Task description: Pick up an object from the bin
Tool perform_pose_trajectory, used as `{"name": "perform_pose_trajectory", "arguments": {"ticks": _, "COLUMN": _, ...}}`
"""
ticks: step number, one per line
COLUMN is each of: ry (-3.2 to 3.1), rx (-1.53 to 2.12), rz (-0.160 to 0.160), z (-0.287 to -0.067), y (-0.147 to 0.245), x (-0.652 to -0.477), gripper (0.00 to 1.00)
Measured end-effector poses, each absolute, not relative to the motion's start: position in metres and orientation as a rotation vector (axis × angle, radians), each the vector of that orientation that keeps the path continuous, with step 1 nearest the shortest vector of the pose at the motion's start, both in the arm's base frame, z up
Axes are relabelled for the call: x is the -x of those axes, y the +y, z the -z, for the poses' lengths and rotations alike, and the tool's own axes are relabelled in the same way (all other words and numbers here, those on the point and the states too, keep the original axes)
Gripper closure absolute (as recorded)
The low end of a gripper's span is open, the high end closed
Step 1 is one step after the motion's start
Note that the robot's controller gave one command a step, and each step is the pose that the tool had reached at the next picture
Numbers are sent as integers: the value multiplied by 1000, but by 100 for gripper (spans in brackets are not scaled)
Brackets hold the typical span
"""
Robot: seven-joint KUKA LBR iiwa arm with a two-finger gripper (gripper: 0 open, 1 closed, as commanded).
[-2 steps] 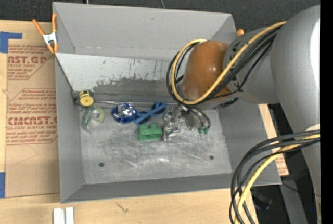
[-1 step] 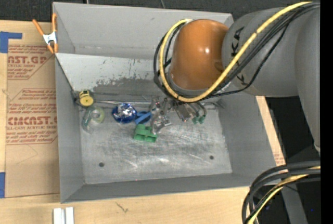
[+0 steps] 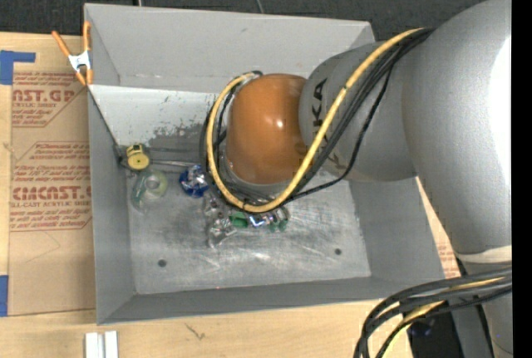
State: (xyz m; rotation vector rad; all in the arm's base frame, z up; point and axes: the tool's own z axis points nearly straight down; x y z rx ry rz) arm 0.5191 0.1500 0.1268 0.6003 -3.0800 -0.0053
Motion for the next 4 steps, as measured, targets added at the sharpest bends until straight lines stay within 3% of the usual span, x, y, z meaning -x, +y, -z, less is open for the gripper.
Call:
{"name": "perform_pose_trajectory", "arguments": {"ticks": 1, "ry": -3086, "rx": -594, "rz": 2, "z": -129, "y": 147, "x": -521, "gripper": 0}}
{"name": "perform_pose_trajectory", "arguments": {"ticks": 2, "ry": -2972, "rx": -1023, "rz": -1, "z": -73, "y": 231, "x": -576, "gripper": 0}}
{"name": "perform_pose_trajectory", "arguments": {"ticks": 3, "ry": -3014, "rx": -923, "rz": 3, "z": -208, "y": 229, "x": -539, "gripper": 0}}
{"name": "perform_pose_trajectory", "arguments": {"ticks": 4, "ry": -2954, "rx": -1049, "rz": 3, "z": -80, "y": 217, "x": -519, "gripper": 0}}
